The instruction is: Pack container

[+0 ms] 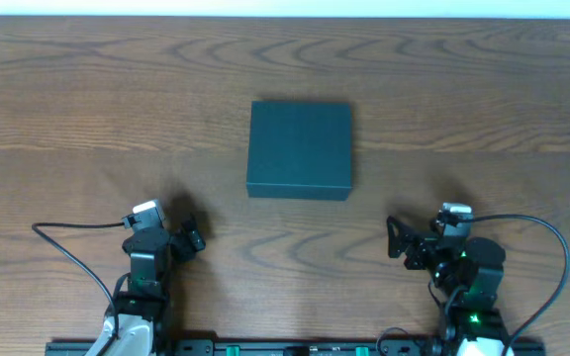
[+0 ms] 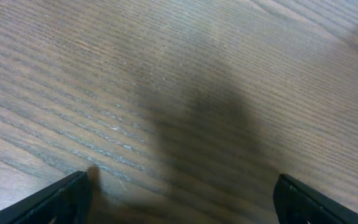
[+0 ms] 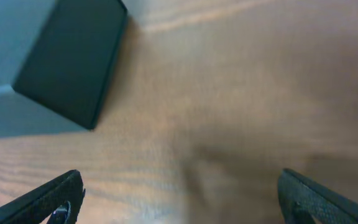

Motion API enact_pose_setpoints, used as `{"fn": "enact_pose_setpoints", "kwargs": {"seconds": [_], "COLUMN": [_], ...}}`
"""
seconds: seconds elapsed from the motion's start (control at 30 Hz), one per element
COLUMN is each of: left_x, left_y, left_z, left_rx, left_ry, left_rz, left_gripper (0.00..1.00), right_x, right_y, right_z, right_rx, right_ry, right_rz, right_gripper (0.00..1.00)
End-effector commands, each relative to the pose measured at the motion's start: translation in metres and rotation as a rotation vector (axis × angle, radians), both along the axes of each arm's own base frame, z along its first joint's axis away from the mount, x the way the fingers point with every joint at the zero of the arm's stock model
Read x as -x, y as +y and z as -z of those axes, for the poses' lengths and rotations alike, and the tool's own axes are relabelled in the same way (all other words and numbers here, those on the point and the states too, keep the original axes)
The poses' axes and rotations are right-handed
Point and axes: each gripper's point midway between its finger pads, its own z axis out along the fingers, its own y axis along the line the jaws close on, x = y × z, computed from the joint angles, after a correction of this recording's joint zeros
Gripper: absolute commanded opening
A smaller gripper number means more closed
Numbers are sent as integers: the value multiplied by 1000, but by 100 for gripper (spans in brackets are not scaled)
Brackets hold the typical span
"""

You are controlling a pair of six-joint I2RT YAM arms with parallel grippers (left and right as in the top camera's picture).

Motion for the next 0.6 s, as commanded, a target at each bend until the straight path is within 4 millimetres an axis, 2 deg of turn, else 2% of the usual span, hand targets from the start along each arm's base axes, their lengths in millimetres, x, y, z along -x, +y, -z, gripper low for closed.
{"fn": "enact_pose_setpoints", "kwargs": {"seconds": [0.0,0.17,0.33,0.47,0.57], "left_x": [16,30,39,42,34], "left_y": [3,4,6,6,5], "left_z": [18,27,25,16,2], "left_rx": [-11,-19,-21,-17,-8], "left_ry": [88,154,169,143,70], "left_rz": [-5,-3,-3,-3,-2], "left_gripper": [95,95,96,95,96], "right_x": [5,18,10,3,-1], "right_y": [0,3,3,5,8], "right_z": [7,19,0,-23,-44], "right_rx": [-20,-27,-16,-4,6], "right_ry": [39,110,18,-92,-189], "right_rz": [12,5,-1,-13,-28], "right_gripper": [99,99,99,99,99]}}
